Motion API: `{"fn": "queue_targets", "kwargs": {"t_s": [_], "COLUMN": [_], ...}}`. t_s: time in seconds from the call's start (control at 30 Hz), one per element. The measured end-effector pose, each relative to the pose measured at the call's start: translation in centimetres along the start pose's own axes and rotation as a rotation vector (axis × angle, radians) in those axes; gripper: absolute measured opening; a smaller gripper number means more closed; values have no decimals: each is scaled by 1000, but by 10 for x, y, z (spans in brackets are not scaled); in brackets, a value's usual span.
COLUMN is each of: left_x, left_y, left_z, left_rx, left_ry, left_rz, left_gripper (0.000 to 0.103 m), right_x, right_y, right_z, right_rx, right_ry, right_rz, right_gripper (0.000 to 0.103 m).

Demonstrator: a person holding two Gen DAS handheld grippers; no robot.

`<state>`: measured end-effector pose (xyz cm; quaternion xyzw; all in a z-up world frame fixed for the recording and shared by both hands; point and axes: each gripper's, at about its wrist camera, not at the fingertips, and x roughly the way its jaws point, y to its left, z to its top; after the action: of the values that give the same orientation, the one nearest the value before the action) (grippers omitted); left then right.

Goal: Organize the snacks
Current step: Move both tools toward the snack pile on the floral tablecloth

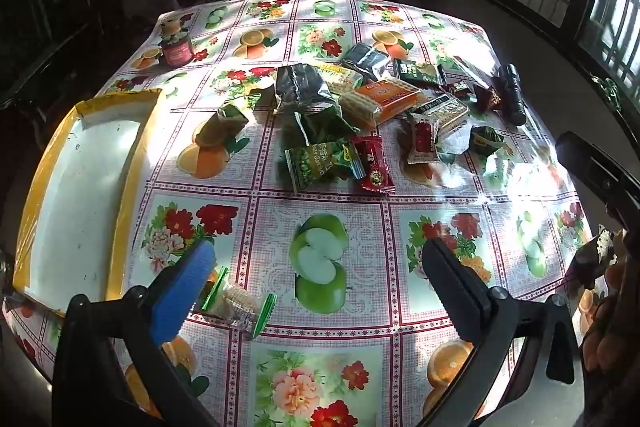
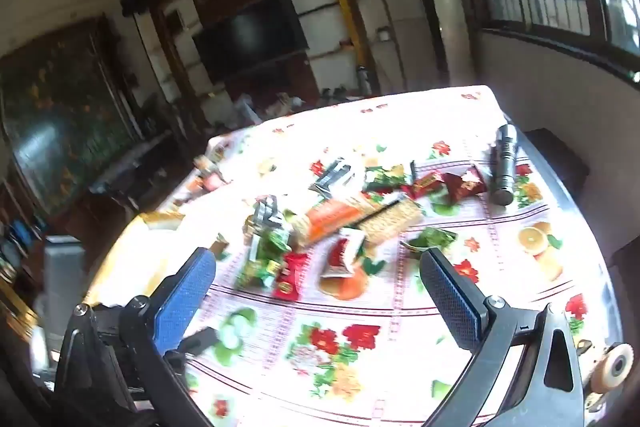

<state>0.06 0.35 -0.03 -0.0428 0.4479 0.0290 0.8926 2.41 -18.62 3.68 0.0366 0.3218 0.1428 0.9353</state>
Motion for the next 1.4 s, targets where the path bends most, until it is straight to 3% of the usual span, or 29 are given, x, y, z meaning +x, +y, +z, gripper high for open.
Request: {"fn": "queue_targets", "kwargs": {"t_s": [0.07, 0.27, 0.53, 0.7, 1.07, 1.17, 1.3, 1.4], "left_x": [2, 4, 0, -2, 7, 12, 25, 38], "left_y": [7, 19, 24, 25, 24, 32, 51, 58], "left_z": [1, 3, 6, 4, 0, 1, 4, 13], "left_rx": [-16, -31, -16, -15, -77, -73, -103, -95], "left_ry": [1, -11, -26, -27, 62, 31, 47, 70], "left_rz": [18, 48, 76, 72, -4, 11, 24, 26], "left_gripper": [103, 103, 103, 103, 103, 103, 103, 103], "right_x": [12, 33, 27, 23, 22, 26, 34, 43], "right_y": [-3, 3, 24, 26, 27, 21, 9, 0], "right_z": [-7, -21, -15, -13, -14, -16, -19, -22], "right_rx": [-40, -115, -166, -163, -157, -127, -66, -19], "right_ry": [54, 109, 122, 117, 113, 129, 152, 174], "right_rz": [-105, -252, -307, -301, -280, -240, -156, -92], "right_gripper": [102, 101, 101, 101, 101, 101, 100, 89]}}
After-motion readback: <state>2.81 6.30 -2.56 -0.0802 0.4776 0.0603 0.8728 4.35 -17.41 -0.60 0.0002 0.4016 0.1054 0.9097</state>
